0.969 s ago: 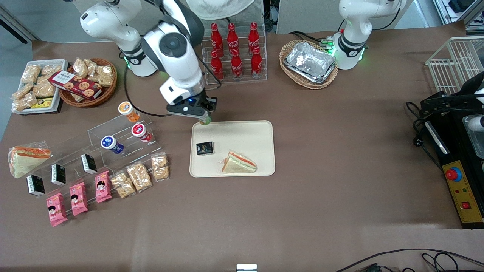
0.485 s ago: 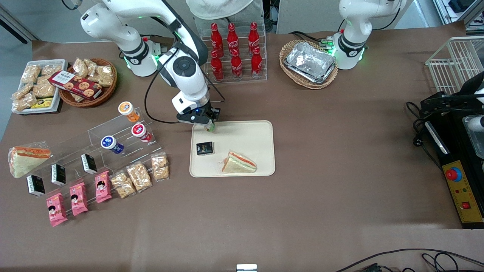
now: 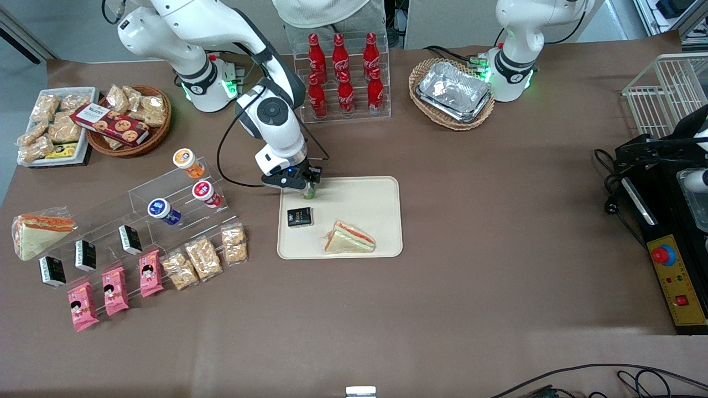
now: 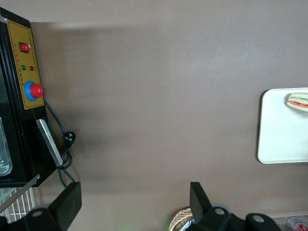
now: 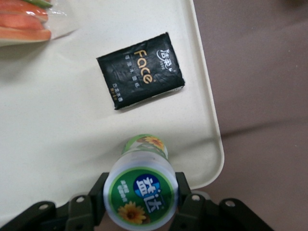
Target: Place green gum on tray
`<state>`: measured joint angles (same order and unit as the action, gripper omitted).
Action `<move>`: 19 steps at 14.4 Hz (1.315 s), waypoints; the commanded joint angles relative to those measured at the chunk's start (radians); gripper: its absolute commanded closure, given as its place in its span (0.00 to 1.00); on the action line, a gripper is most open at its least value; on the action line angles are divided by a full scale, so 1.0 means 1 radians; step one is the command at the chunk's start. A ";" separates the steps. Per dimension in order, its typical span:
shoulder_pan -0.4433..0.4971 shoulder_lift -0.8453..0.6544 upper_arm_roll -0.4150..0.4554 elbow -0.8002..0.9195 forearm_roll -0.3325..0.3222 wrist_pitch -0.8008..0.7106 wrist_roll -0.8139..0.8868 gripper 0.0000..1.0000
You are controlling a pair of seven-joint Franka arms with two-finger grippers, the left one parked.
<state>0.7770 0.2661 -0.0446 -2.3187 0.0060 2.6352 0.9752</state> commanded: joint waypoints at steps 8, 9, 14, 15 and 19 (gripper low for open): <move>-0.005 0.018 -0.009 0.001 -0.021 0.037 0.023 0.00; -0.007 0.010 -0.011 0.001 -0.021 0.028 0.022 0.00; -0.012 -0.128 -0.011 0.059 -0.021 -0.200 -0.022 0.00; -0.012 -0.158 -0.009 0.094 -0.020 -0.287 -0.033 0.00; -0.010 -0.225 -0.004 0.353 -0.006 -0.677 -0.094 0.00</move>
<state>0.7709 0.0777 -0.0536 -2.1403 0.0023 2.1938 0.9327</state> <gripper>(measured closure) 0.000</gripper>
